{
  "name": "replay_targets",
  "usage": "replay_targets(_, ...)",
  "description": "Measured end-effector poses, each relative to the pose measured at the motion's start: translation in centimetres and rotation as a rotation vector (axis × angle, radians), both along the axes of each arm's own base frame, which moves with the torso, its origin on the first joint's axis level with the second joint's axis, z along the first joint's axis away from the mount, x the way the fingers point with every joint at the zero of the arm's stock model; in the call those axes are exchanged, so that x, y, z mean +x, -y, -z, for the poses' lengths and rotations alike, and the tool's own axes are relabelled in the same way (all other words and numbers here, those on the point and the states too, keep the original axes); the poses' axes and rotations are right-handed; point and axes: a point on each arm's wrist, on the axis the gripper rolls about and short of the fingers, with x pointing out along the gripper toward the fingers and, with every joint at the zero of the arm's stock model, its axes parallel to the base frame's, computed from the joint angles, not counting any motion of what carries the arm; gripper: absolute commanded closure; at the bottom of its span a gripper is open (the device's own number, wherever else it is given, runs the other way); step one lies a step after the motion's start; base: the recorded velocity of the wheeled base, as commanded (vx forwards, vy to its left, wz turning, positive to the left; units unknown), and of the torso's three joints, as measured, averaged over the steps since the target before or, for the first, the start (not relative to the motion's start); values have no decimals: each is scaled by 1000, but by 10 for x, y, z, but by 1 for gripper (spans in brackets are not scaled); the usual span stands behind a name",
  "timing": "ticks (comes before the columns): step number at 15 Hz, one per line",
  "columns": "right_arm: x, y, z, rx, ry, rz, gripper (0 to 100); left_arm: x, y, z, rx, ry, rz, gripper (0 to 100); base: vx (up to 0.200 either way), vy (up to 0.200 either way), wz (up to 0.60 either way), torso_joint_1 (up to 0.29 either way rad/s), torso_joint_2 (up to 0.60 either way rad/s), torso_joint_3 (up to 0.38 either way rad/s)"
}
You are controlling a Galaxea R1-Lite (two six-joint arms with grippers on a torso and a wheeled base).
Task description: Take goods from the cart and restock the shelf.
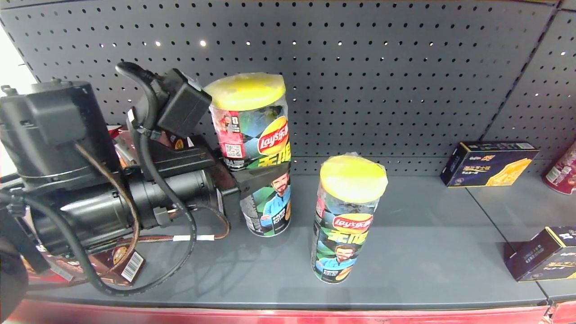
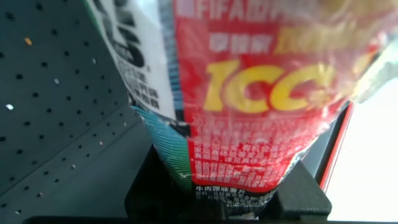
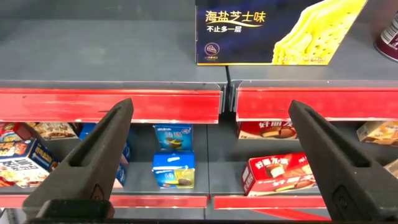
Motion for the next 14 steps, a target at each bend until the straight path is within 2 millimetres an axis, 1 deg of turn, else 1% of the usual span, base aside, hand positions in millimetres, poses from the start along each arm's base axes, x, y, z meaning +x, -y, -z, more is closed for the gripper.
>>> replay_targets(3, 0, 0, 0, 0, 0, 0, 0, 24, 7, -6, 26, -42, 1, 100, 0, 0, 0, 0, 0, 0)
replay_targets(5, 0, 0, 0, 0, 0, 0, 0, 45, 15, -12, 27, -45, -7, 100, 0, 0, 0, 0, 0, 0)
replay_targets(7, 0, 0, 0, 0, 0, 0, 0, 66, 24, -12, 27, -45, 3, 100, 0, 0, 0, 0, 0, 0)
replay_targets(11, 0, 0, 0, 0, 0, 0, 0, 100, 40, -4, 25, -37, 21, 100, 0, 0, 0, 0, 0, 0)
replay_targets(14, 0, 0, 0, 0, 0, 0, 0, 118, 50, 9, 48, -33, 25, 100, 0, 0, 0, 0, 0, 0)
